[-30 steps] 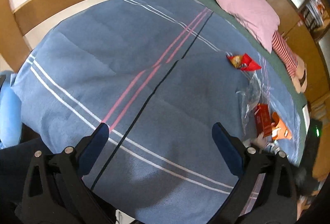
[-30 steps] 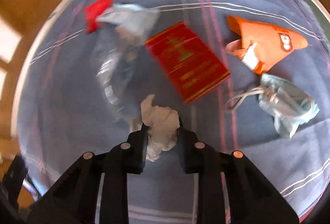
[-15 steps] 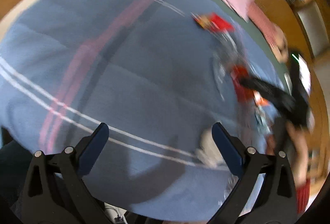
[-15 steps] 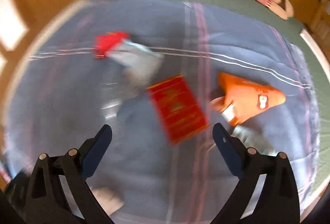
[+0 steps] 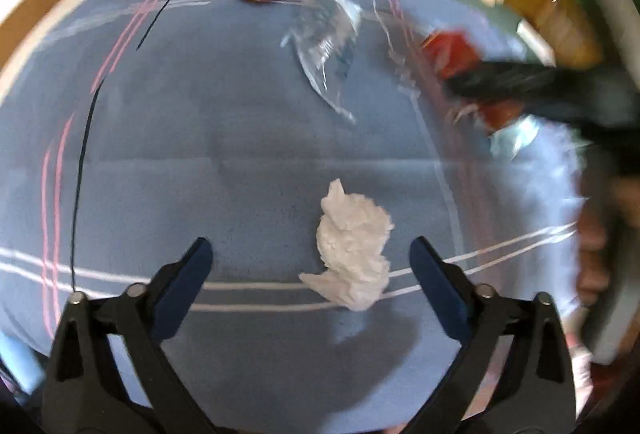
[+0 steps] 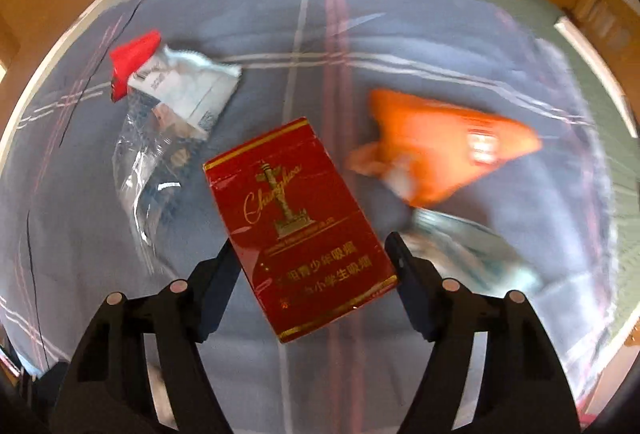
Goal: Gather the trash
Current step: 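Grasp the red cigarette box with the right tool while left grasps the white tissue, then carry the red box and white tissue toward the wastebasket with both tools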
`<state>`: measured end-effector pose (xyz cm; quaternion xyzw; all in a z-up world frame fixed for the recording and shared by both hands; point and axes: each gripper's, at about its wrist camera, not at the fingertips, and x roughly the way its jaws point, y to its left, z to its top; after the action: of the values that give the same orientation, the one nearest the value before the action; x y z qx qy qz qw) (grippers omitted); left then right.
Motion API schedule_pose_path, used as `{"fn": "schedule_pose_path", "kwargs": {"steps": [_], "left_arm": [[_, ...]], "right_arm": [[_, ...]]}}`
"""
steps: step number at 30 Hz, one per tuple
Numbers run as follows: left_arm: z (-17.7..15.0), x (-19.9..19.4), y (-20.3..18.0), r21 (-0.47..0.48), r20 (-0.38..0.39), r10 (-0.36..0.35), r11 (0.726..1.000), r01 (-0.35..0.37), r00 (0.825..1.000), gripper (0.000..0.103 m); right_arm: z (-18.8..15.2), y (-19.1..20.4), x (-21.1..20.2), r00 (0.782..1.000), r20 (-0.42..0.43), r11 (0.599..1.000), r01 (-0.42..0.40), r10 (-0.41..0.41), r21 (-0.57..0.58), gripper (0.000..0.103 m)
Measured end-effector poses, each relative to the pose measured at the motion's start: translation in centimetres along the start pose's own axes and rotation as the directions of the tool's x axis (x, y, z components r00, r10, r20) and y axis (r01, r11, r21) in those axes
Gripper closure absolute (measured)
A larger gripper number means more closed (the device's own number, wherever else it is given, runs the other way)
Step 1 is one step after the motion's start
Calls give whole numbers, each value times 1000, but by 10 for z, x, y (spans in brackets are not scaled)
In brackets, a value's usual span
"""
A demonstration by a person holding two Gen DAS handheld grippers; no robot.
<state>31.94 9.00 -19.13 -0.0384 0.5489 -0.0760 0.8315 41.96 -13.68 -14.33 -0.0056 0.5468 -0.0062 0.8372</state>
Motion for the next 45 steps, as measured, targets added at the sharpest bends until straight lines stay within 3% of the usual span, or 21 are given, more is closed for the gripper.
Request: {"fn": "schedule_pose_path", "kwargs": {"steps": [2,4,7,8,11,17,23,32,35,36,40,45], "left_arm": [[-4,11,-13,72,-31,18,997,-15,999,42],[-9,15,-24,128,-37,26,992,-21,999,53],[-14,11,-34,196,2,51,979,-50,999,78],[-19,9,-30,198,10,50,979,-51,999,81],[-24,0,-26,191,39,52,980,-59,998,84],[-34,-39,-12,151,157,28,987,-52,987,84],[-52,-89,-6,89,245,13,995,-36,969,84],[-104,-173,-65,209,344,-168,973,99,924,84],[-116,-185,-74,221,345,-198,967,125,918,84],[-121,-188,-76,223,345,-203,966,130,917,84],[-135,-191,-77,227,333,-218,963,146,917,84],[-145,-187,-84,242,300,-230,957,159,926,84]], "right_arm": [[-11,-12,-23,999,29,999,-38,38,11,31],[-29,-19,-48,996,61,998,-64,63,14,32],[-63,-26,-87,989,107,994,-102,98,33,32],[-68,-27,-91,988,112,994,-107,102,38,32],[-99,-33,-126,977,165,987,-150,137,64,32],[-156,-39,-181,947,297,988,-147,124,56,32],[-197,-42,-210,935,336,990,-136,114,43,31],[-237,-59,-255,916,376,984,-169,138,51,32],[-251,-70,-257,929,328,976,-205,172,70,31],[-262,-75,-252,945,279,976,-201,170,85,31],[-285,-83,-242,972,197,984,-149,127,101,31],[-308,-86,-225,984,64,981,-172,167,95,30]]}}
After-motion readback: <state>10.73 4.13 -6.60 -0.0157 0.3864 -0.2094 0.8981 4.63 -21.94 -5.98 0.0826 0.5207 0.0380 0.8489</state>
